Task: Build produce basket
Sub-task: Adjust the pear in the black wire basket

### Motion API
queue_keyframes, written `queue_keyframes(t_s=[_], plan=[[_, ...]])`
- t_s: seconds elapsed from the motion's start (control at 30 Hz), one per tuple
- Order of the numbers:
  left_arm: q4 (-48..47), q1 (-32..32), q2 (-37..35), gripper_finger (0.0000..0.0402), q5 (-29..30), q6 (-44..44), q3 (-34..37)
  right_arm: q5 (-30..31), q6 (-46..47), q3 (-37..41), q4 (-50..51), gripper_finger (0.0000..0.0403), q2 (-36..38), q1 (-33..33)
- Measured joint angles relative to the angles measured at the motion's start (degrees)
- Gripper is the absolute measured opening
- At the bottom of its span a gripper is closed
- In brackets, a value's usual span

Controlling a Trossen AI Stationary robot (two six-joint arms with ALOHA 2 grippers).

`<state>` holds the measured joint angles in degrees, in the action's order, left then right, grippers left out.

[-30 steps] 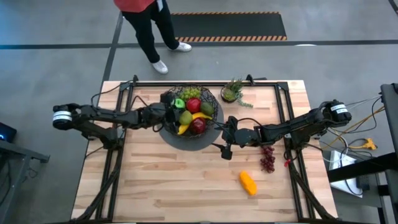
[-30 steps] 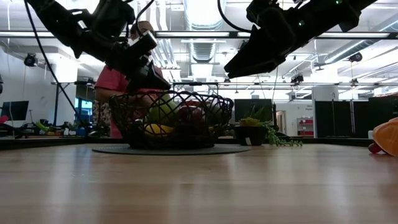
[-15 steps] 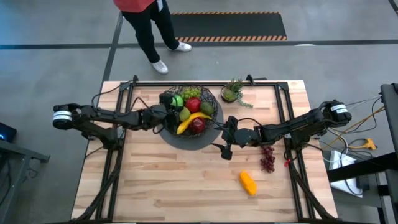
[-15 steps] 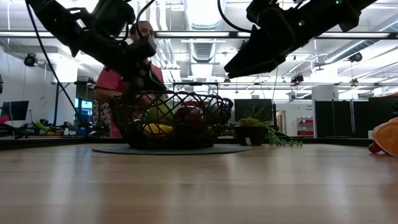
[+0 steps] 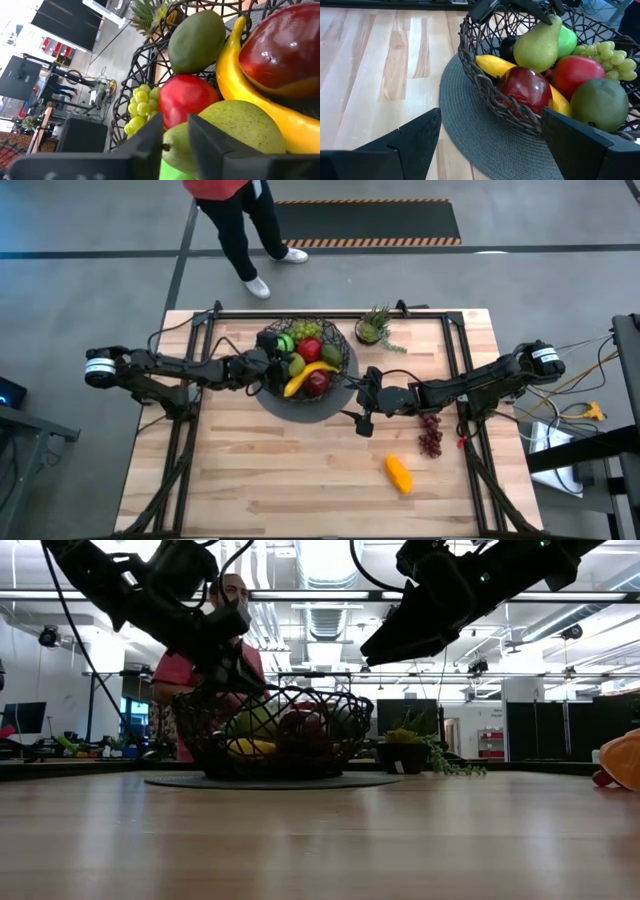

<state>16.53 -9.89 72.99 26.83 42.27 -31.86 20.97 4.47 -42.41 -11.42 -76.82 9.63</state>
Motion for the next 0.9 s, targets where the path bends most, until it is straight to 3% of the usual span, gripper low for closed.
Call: queue_keyframes(t_s=[0.3, 0.9], plan=[[-0.1, 0.2, 0.0, 0.0139, 0.2, 0.1, 0.0, 0.0, 0.0, 0.0, 0.0, 0.0325, 0.0, 0.0], [0.0, 0.7, -4.4, 0.0144, 0.5, -0.1, -1.3, 0.0, 0.0, 0.0, 0.0, 0.0325, 0.0, 0.0]])
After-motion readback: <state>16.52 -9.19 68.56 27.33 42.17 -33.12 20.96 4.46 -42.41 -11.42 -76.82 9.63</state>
